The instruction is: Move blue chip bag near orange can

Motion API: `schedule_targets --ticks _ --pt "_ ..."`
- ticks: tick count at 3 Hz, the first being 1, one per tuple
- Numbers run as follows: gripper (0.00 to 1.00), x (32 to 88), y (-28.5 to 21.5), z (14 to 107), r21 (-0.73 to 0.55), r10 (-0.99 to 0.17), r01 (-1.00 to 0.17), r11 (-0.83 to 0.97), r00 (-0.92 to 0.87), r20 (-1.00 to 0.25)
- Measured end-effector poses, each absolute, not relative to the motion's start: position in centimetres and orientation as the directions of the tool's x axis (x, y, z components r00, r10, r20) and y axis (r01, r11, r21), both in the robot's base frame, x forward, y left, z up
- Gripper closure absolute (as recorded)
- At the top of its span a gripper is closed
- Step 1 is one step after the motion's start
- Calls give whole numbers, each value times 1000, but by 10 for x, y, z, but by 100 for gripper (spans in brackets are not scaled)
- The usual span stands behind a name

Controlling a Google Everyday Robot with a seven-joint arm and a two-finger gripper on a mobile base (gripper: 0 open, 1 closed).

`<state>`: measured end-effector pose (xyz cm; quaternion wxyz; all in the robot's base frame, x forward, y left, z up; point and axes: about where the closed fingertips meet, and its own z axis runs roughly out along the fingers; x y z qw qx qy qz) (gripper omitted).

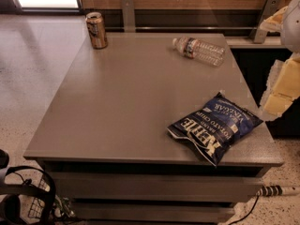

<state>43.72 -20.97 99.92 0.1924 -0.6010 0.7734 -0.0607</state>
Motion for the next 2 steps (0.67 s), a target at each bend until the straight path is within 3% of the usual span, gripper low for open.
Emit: schedule_targets --ticks 2 --pt "0 442 -196 969 -264 -972 -940 214 -178 -154"
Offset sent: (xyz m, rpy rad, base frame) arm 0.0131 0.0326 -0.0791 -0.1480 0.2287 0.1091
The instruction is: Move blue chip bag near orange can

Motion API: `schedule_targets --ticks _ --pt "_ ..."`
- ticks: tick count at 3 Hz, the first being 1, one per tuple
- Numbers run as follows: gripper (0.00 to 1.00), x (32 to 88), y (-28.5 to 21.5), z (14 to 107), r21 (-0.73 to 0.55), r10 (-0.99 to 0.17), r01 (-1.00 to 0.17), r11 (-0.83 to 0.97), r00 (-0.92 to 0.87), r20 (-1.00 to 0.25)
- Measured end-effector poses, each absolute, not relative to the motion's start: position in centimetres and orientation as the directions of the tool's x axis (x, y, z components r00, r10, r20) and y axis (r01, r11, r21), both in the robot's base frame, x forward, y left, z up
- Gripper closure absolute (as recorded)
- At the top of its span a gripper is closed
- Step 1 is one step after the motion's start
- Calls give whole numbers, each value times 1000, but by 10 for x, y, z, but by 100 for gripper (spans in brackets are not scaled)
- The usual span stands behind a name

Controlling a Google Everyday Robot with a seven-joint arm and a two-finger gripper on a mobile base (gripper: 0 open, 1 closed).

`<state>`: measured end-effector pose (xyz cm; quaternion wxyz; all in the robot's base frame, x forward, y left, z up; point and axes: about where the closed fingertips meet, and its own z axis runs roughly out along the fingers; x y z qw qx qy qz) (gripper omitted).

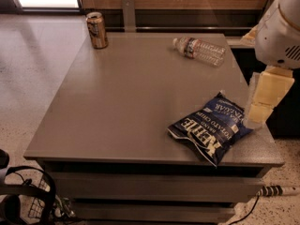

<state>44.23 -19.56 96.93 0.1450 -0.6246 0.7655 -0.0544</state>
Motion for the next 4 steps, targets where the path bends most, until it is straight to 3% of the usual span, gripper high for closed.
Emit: schedule_targets --ticks 2,3,4 --pt "0 438 -159 880 -90 -992 -990 113 -106 -73" --pt "0 437 -146 844 -35 -991 -994 99 -96 -92" --pt "18 443 -139 817 -1 -981 -994 113 -111 -158"
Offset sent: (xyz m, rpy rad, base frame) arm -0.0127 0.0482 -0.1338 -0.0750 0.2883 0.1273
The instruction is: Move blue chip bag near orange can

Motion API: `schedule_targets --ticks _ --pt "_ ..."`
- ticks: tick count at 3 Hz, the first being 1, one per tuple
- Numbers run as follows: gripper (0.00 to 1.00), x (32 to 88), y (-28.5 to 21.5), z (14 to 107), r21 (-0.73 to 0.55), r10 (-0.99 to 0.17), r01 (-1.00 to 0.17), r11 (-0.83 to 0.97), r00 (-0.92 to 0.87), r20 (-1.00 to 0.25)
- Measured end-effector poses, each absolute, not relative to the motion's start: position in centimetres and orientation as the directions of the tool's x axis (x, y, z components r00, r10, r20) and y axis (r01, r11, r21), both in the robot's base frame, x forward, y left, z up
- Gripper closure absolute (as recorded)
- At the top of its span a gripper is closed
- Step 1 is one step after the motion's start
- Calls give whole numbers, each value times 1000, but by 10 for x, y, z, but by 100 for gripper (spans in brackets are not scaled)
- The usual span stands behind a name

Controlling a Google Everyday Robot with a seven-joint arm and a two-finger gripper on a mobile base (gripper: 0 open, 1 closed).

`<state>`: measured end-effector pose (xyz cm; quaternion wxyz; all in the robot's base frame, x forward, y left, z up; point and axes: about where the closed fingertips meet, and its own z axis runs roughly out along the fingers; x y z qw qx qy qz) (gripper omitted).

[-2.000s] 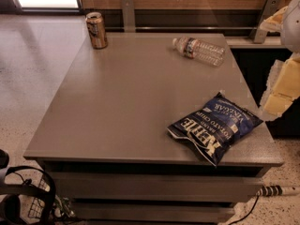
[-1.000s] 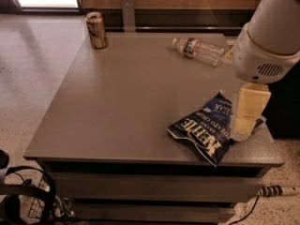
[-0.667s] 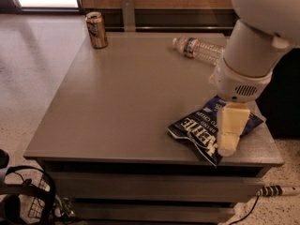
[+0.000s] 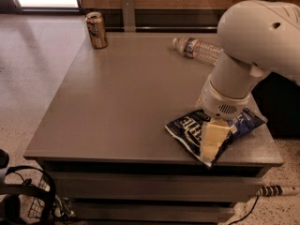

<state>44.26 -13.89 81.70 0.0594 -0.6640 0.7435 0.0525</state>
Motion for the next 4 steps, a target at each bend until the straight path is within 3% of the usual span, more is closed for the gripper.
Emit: schedule_targets --ticks 3,4 --pt "88 443 -138 819 -6 -981 -994 111 -109 -158" --pt "100 443 -138 823 -6 -981 -994 111 -109 -158"
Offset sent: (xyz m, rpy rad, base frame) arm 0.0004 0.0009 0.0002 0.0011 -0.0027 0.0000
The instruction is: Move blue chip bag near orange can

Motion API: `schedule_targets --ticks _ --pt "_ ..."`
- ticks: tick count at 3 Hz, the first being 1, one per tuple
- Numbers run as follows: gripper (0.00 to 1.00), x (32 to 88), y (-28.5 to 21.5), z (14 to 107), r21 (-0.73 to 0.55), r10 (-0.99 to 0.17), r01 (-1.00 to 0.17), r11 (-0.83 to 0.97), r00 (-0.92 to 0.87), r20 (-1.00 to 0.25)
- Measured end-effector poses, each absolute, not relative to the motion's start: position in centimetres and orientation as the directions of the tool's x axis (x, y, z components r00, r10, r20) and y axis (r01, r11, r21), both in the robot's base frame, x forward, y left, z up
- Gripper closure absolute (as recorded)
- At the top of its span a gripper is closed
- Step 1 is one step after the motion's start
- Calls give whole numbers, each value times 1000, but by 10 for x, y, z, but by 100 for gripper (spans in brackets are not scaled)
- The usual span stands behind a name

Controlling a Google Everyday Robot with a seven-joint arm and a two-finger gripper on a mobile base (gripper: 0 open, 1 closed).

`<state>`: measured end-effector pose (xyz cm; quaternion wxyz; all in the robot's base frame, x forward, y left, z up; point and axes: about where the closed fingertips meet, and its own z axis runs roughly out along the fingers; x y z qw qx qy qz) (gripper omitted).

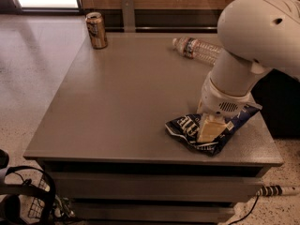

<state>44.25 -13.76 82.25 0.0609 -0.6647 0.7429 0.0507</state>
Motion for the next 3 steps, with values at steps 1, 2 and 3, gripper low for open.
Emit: schedule_targets --ticks 1,2,3 --pt "100 449 -138 839 -65 -978 -991 116 -102 -183" --pt "100 472 -138 884 -217 -963 -971 104 -43 -268" --pt "100 505 -130 927 -337 -932 -940 61 67 -357"
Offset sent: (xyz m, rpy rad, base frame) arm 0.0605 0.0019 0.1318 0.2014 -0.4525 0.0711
